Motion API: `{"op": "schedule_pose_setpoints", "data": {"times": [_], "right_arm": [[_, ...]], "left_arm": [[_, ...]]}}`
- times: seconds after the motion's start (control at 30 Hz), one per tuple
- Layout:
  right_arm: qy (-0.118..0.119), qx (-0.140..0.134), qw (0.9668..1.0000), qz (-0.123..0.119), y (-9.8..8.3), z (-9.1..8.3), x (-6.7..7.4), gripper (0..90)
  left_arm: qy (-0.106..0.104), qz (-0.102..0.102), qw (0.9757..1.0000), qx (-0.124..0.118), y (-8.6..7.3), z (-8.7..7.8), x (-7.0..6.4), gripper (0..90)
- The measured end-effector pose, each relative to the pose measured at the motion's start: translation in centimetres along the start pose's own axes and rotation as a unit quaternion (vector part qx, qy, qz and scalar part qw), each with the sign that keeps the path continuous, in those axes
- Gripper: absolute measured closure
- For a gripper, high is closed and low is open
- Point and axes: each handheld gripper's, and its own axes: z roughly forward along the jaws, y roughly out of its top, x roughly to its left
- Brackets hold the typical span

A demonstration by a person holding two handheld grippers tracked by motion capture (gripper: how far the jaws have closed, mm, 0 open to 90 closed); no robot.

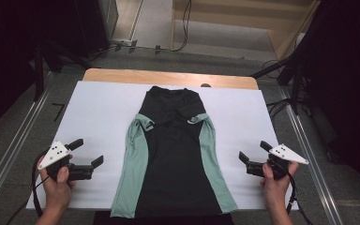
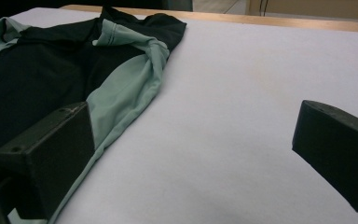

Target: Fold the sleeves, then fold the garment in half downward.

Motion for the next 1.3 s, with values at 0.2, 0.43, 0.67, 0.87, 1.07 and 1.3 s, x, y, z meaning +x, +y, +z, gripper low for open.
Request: {"op": "schedule_pose_setpoints", "data": {"times": [0.2,0.43,0.67,0.87,1.07,1.3], "right_arm": [[-0.004,-0.004,1.0,0.0,-0.5,-0.8,-0.5,0.0],[-0.005,0.001,1.0,0.005,-1.6,-1.6,-1.3,0.0],[-0.004,0.002,0.9999,0.009,-1.9,-1.7,-1.8,0.0],[-0.004,-0.004,0.9999,0.01,-2.0,-1.9,-1.8,0.0],[-0.003,-0.006,0.9999,0.009,-2.1,-1.9,-1.7,0.0],[0.001,-0.007,0.9999,0.011,-2.2,-1.9,-1.7,0.0]], "left_arm": [[-0.014,0.007,0.9998,0.009,0.8,0.3,-0.5,0.0],[-0.047,0.002,0.9988,0.013,1.8,0.9,-0.9,0.0],[-0.061,0.001,0.998,0.016,3.1,1.8,-1.3,0.0],[-0.073,0.005,0.9973,0.013,4.8,2.7,-1.4,0.0],[-0.076,0.015,0.9969,0.014,6.7,3.5,-1.3,0.0],[-0.079,0.001,0.9969,0.005,8.2,4.6,-0.5,0.0]]}}
